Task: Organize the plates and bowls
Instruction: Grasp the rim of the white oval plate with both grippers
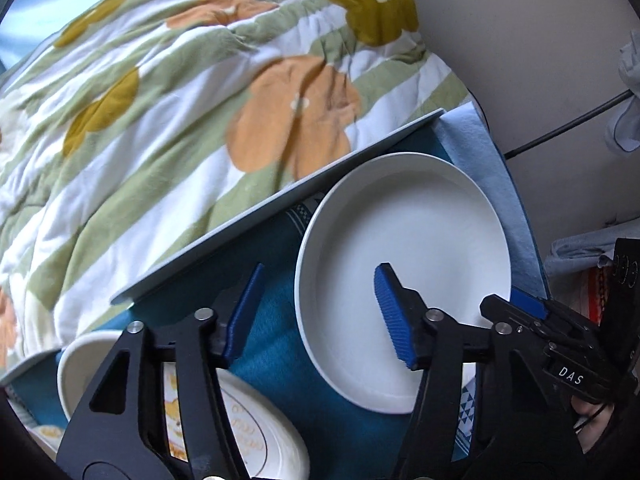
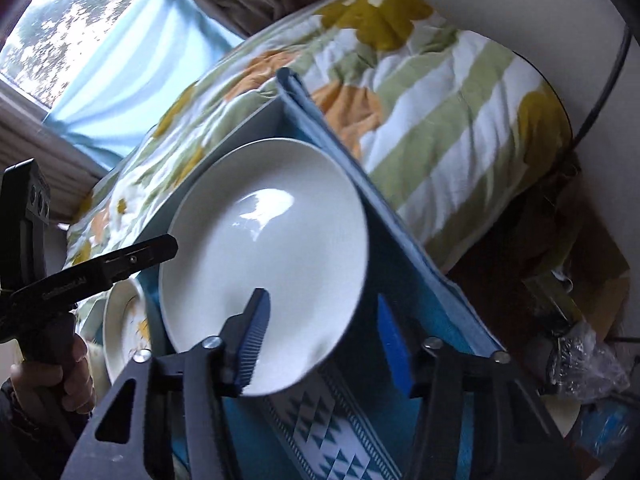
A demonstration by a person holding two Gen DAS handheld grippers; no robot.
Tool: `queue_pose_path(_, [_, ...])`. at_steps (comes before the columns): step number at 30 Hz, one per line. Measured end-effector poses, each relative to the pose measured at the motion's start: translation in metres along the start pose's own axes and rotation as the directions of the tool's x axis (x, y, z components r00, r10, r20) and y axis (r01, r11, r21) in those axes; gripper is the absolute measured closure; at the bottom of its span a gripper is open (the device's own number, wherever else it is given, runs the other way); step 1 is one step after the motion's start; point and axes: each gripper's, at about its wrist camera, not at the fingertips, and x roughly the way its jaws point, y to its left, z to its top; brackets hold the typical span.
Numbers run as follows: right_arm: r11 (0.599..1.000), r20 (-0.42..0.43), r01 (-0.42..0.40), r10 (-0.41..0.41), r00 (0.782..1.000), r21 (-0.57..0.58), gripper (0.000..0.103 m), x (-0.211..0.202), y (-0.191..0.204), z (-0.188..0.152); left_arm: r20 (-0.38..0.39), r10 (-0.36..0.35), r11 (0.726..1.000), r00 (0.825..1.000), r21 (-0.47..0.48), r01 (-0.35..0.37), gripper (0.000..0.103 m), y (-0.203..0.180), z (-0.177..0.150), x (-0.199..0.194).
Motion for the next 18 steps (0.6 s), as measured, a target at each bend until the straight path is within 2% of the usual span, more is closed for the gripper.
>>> queue_pose_path(1, [1.0, -0.003, 0.006, -0.006, 1.0, 0.012, 0.061, 0.002, -0.002, 0.0, -0.011, -0.001, 1.0, 1.0, 0.003, 0.001, 0.056, 0.001, 0.002, 0.005])
queue_pose_path(3, [0.999, -0.018, 0.005, -0.005, 1.0, 0.038, 0.068, 0.007, -0.008, 0.003, -0.027, -0.006, 1.0, 1.0, 0.005, 0.006, 0.067, 0.004, 0.003, 0.01])
queue_pose_path(5, [0.999, -0.024, 0.004, -0.003, 1.0, 0.05, 0.071, 0.011, -0.01, 0.005, -0.046, -0.01, 1.0, 0.999, 0.003, 0.01, 0.077, 0.007, 0.004, 0.016])
queue_pose_path(7, [0.999, -0.027, 0.007, -0.006, 1.0, 0.049, 0.076, 0.013, -0.01, 0.005, -0.059, -0.014, 1.0, 0.998, 0.003, 0.015, 0.084, 0.008, 0.004, 0.019])
queue_pose_path(9, [0.999, -0.028, 0.01, -0.008, 1.0, 0.045, 0.084, 0.014, -0.01, 0.007, -0.06, -0.032, 0.999, 0.998, 0.0, 0.032, 0.088, 0.009, 0.005, 0.02])
queue_pose_path(12, [0.999, -0.029, 0.025, -0.024, 0.999, 0.041, 0.087, 0.015, -0.009, 0.007, -0.06, -0.026, 1.0, 0.998, 0.009, 0.027, 0.088, 0.007, 0.004, 0.02])
queue_pose_path(18, [0.999, -0.03, 0.022, -0.021, 0.999, 0.04, 0.088, 0.015, -0.009, 0.006, -0.052, 0.0, 1.0, 0.999, 0.023, 0.002, 0.088, 0.003, 0.003, 0.018])
